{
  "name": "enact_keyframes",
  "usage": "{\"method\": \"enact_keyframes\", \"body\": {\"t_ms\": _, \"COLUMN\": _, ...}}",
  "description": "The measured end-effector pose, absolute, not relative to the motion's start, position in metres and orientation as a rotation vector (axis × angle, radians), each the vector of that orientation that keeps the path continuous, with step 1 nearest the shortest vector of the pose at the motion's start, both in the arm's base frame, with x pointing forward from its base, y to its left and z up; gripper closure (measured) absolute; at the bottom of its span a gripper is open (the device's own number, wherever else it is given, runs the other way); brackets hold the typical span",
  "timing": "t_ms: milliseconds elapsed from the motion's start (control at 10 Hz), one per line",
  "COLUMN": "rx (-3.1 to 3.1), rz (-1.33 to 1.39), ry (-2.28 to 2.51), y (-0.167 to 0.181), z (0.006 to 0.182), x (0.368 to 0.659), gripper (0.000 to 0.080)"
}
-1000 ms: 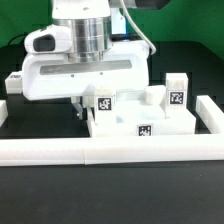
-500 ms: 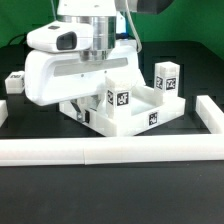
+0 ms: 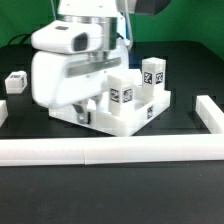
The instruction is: Assemble square table
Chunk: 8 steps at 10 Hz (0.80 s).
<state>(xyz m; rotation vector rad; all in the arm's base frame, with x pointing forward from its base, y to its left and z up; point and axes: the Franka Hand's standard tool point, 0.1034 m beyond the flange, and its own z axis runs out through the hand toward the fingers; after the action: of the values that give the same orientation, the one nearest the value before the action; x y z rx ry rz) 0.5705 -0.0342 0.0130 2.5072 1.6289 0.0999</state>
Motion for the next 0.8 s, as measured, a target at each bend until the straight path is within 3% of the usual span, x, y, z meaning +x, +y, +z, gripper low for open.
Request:
{"method": "enact_keyframes", "body": {"t_ms": 500, "rx": 2.168, "rz": 0.045, "ry": 2.011, "y": -0.032, "z": 0.014, "x": 0.575, "gripper": 0.0738}}
{"method": "enact_keyframes", "body": {"t_ms": 800, "rx": 1.802, "rz": 0.148, "ry": 2.264, "y": 0.023, "z": 0.02, "x": 0.596, "gripper": 0.0737}}
